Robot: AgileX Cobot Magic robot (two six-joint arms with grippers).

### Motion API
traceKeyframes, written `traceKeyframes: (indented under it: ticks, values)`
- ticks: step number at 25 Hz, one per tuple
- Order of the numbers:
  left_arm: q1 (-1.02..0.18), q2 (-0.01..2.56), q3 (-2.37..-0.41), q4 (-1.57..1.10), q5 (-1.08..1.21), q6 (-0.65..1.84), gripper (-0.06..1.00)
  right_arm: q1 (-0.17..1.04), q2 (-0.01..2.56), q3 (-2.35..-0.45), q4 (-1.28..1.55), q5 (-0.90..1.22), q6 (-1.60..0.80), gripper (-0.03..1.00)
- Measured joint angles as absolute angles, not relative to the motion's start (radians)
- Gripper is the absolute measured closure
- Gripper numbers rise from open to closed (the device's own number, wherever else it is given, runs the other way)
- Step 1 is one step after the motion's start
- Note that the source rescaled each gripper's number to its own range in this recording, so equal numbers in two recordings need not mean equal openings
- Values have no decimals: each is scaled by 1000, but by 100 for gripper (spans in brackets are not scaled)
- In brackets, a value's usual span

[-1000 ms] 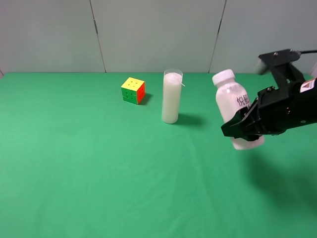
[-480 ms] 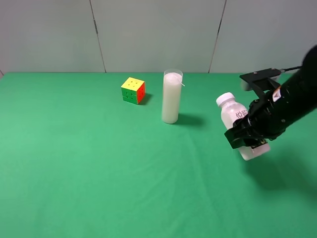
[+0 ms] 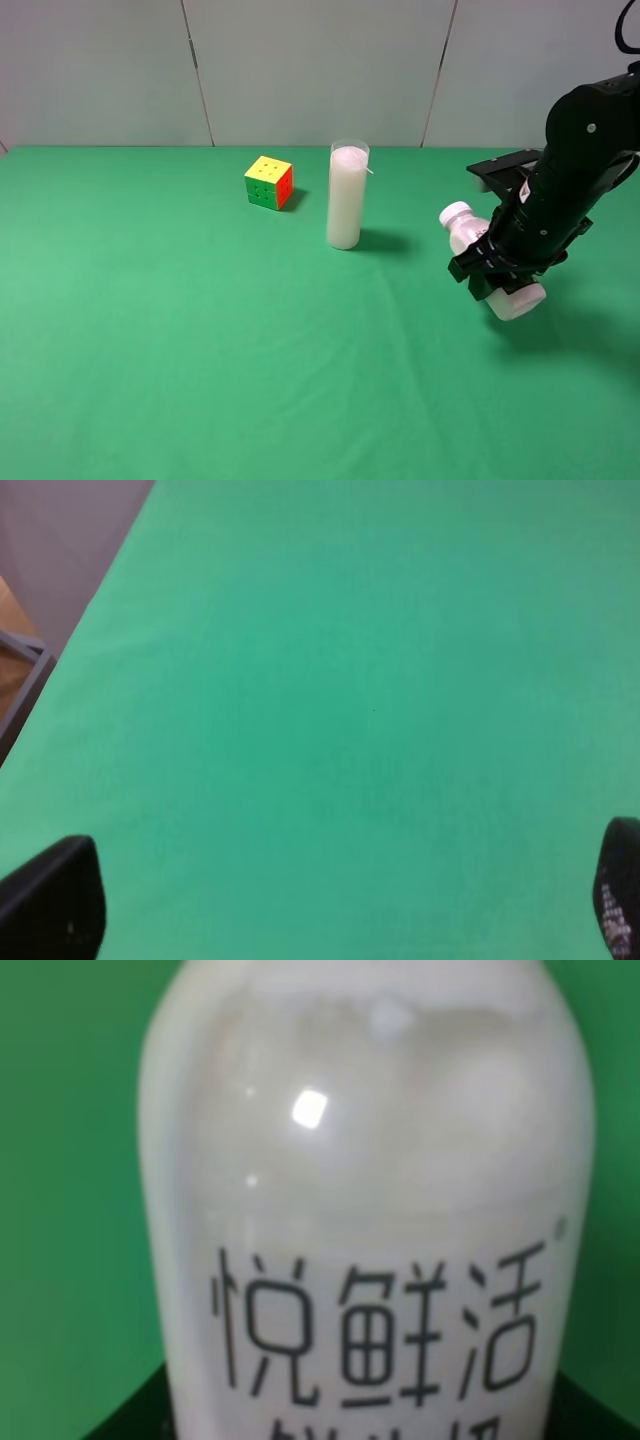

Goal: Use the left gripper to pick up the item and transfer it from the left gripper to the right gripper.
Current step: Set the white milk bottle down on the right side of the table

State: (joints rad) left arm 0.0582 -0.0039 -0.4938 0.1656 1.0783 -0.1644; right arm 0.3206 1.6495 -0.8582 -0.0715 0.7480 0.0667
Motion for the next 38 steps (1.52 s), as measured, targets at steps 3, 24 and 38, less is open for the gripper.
traceKeyframes:
  ticks: [3,24,38]
  values:
    - [58,-4,-494,166,1078,-164,0,259,1669,-860,-72,742,67,96]
    - [58,-4,-494,166,1078,-164,0,220,1684,-860,-63,690,67,97]
    - [58,-4,-494,166,1078,-164,0,220,1684,-860,-62,690,63,97]
